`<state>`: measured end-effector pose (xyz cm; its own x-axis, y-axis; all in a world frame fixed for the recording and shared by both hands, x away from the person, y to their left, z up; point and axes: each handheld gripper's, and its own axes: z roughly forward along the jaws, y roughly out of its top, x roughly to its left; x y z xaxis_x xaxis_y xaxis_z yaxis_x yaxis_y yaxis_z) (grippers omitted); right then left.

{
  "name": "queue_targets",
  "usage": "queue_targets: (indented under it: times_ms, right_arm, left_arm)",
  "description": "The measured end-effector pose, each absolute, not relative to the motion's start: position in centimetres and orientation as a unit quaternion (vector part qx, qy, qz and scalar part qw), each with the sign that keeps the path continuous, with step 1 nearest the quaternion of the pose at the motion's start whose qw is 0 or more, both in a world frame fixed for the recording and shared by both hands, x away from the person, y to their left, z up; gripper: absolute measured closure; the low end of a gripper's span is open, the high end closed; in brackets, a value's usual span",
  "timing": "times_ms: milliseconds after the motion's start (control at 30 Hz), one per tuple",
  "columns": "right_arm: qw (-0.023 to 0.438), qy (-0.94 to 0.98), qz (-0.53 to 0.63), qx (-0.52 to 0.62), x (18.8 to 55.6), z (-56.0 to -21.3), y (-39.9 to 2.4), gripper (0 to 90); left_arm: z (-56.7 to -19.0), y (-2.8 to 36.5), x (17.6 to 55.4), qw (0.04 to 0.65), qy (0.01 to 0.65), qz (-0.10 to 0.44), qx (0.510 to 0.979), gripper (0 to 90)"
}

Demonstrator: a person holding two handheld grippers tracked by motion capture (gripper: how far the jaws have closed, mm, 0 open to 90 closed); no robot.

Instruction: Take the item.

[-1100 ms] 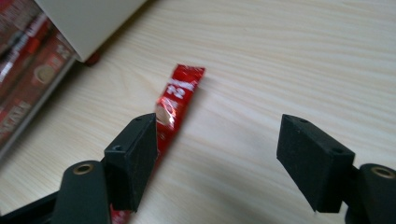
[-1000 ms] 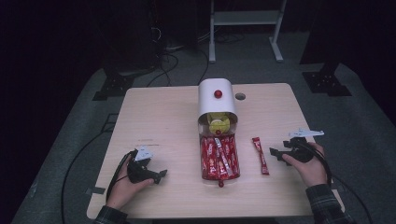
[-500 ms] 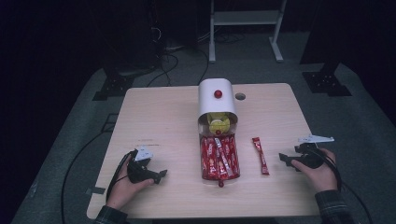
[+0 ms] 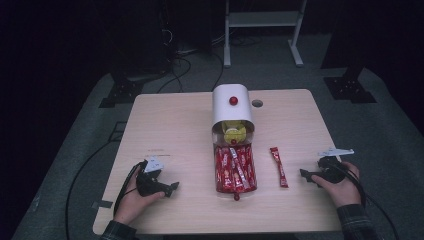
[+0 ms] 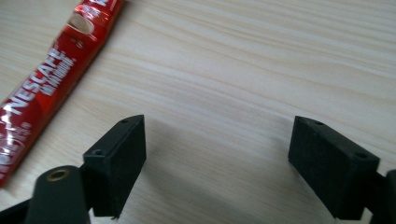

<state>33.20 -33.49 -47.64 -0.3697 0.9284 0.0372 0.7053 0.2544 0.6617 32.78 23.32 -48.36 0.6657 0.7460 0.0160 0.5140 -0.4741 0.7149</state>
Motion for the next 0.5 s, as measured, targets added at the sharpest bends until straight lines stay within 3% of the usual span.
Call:
queue_targets:
  times_ms: [300,500]
  right_arm:
    - [0.212,0.757,0.317,0.531,32.9,-48.4,-33.7,9.0]
    - [0.222,0.75,0.328,0.529,32.8,-48.7,-33.8,8.3]
  left_arm:
    - [-48.4,23.3,32.8,0.351,0.375,0.165,0.842,0.0]
    - [-48.4,23.3,32.8,0.352,0.375,0.165,0.842,0.0]
